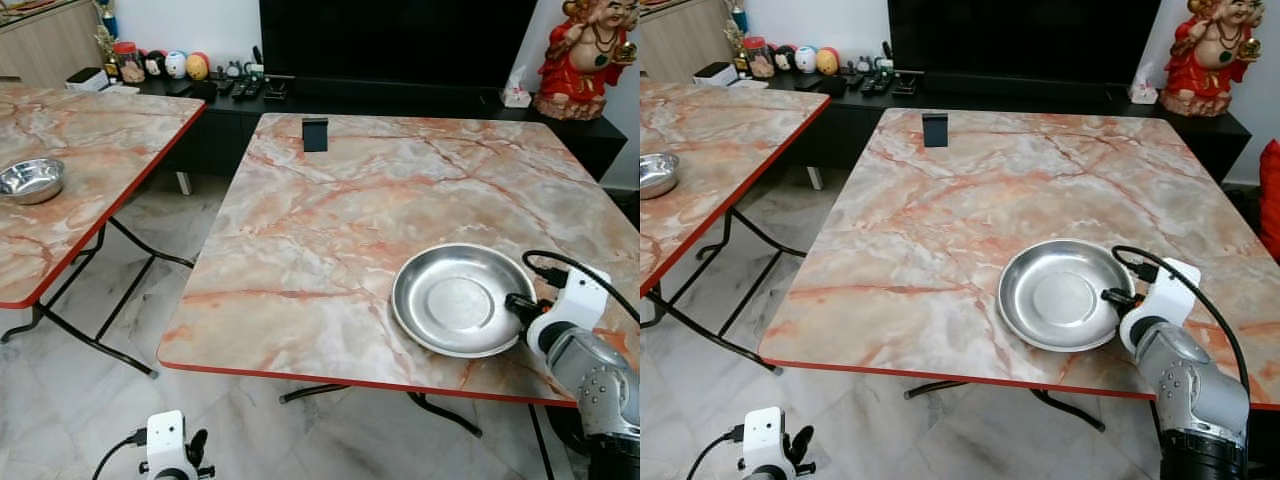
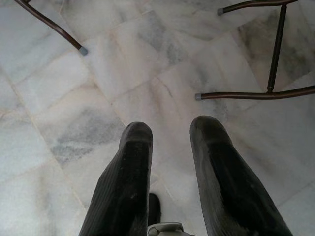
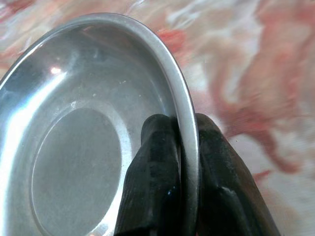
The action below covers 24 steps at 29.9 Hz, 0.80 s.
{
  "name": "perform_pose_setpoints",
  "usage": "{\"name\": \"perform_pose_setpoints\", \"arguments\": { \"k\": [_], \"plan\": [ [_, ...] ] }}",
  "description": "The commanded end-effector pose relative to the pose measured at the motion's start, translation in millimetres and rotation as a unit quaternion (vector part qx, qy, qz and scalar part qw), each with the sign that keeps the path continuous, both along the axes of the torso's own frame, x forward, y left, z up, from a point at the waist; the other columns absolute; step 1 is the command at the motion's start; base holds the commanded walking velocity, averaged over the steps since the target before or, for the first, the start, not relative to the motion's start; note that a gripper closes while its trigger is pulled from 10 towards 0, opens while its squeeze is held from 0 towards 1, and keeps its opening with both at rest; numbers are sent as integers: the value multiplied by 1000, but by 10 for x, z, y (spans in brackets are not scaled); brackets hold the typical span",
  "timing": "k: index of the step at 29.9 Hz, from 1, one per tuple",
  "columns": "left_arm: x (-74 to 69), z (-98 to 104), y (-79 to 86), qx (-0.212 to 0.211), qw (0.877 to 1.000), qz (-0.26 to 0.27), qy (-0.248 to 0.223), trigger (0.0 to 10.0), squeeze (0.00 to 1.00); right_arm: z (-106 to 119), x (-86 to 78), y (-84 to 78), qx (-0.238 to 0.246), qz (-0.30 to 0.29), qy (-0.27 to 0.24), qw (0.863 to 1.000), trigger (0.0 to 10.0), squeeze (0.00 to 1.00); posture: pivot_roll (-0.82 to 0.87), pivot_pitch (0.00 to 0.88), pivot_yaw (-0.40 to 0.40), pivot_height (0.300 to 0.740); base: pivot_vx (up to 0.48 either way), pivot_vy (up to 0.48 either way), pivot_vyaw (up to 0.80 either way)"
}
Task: Setting the table
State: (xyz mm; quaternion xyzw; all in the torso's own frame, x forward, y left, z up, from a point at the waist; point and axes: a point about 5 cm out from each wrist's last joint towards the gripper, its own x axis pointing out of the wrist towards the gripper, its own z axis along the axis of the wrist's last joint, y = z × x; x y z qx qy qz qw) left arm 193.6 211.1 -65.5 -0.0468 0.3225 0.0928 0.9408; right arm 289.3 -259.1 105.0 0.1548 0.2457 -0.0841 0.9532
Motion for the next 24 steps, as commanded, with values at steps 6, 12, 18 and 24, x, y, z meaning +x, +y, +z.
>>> {"name": "perform_pose_setpoints", "arguments": {
  "k": [6, 12, 18, 24],
  "plan": [
    [-41, -22, 25, 1, 1000, 2, 10, 10000, 0, -134, -27, 71, -12, 15, 33, 999, 10000, 122, -81, 0, -14, 732, 0, 0, 0],
    [-31, -17, 26, 1, 1000, 1, 9, 10000, 0, -104, -6, 15, -32, 7, 25, 999, 10000, 0, -86, 0, -12, 732, 0, 0, 0],
    [-23, -14, 21, 0, 1000, 0, 8, 10000, 0, -67, 15, -13, -56, 4, 16, 998, 10000, 0, -85, 0, -13, 732, 0, 0, 0],
    [-25, -15, 26, 0, 1000, 1, 8, 10000, 0, 49, 81, -37, -79, -1, -19, 997, 10000, 0, -85, 0, -11, 732, 0, 0, 0]
  ]
}}
